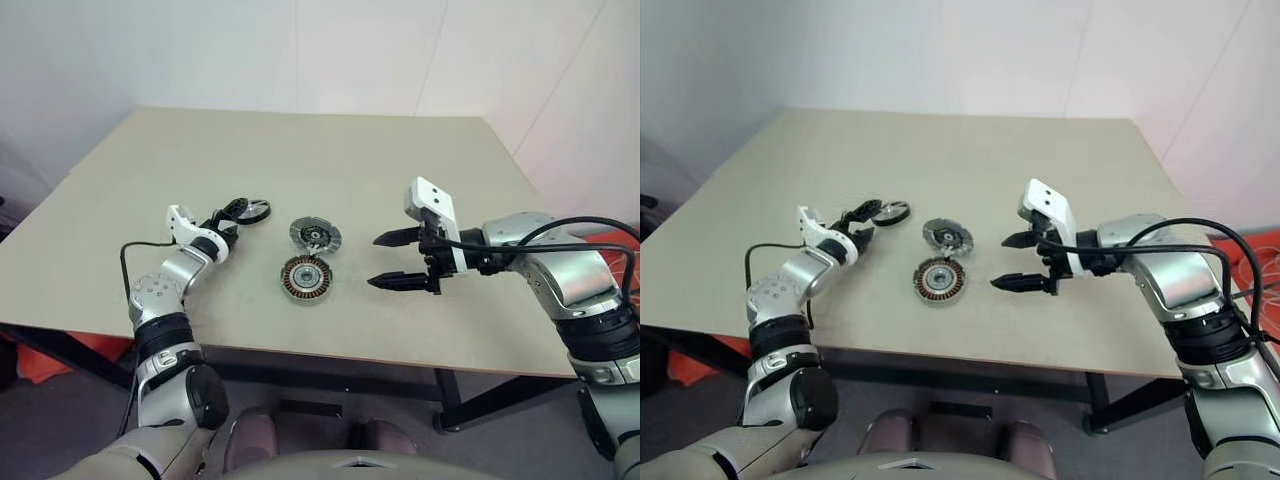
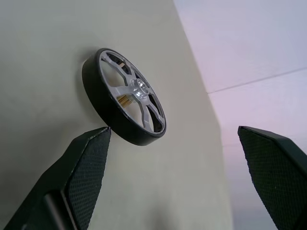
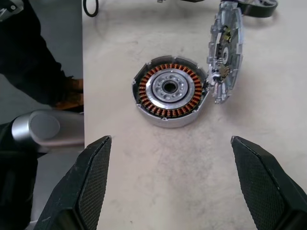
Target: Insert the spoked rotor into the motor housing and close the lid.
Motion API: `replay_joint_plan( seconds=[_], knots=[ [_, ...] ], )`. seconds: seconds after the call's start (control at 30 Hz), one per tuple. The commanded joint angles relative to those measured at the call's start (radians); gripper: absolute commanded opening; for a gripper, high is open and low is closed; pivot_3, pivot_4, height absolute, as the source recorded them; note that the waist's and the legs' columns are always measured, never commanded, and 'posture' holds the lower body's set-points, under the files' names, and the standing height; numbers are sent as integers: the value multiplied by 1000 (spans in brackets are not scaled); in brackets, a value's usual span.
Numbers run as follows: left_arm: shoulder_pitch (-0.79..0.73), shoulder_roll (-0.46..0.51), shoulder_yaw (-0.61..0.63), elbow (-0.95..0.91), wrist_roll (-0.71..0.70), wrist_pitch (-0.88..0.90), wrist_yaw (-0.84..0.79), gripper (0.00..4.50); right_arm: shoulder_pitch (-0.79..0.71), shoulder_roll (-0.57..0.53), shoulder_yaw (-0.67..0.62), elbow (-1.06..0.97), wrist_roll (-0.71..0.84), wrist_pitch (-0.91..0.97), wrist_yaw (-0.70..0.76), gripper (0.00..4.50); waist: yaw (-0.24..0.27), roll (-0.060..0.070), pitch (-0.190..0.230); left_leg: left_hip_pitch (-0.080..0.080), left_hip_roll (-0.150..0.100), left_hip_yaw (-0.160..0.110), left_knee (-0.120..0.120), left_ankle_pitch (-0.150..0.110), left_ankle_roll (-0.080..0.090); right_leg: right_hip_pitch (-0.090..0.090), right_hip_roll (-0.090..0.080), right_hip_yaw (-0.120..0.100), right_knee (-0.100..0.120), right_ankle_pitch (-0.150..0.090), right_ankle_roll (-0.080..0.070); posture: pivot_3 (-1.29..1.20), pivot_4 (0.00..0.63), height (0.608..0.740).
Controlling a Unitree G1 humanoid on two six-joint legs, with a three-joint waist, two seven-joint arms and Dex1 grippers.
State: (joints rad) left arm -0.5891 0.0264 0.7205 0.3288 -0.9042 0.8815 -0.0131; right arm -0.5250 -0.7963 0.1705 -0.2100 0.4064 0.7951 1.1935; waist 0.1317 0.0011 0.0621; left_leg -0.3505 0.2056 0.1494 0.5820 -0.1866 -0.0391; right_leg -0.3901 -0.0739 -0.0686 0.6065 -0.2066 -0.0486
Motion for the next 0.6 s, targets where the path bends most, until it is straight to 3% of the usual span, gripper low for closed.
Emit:
replay_joint_plan(
  seconds=[0.03, 0.4, 0.6],
  knots=[
    [-40, -6, 25, 22, -76, -25, 18, 4500, 4, -24, -31, -35, 26, -21, 14, 4490, 3, 0, 0, 0, 0, 0, 0, 0, 0, 0, 0, 0, 0, 0, 0, 0, 0, 740],
    [-106, -13, 58, 217, -129, -178, 12, 4500, 18, -40, -31, -39, 29, -24, 4, 4490, 9, 0, 0, 0, 0, 0, 0, 0, 0, 0, 0, 0, -1, 0, 2, 0, 0, 740],
    [-134, -9, 70, 289, -141, -249, 10, 2591, 18, -40, -34, -43, 38, -15, -4, 4500, 18, 0, 0, 0, 0, 0, 0, 0, 0, 0, 0, 0, -1, -1, 2, 0, 0, 740]
  ],
)
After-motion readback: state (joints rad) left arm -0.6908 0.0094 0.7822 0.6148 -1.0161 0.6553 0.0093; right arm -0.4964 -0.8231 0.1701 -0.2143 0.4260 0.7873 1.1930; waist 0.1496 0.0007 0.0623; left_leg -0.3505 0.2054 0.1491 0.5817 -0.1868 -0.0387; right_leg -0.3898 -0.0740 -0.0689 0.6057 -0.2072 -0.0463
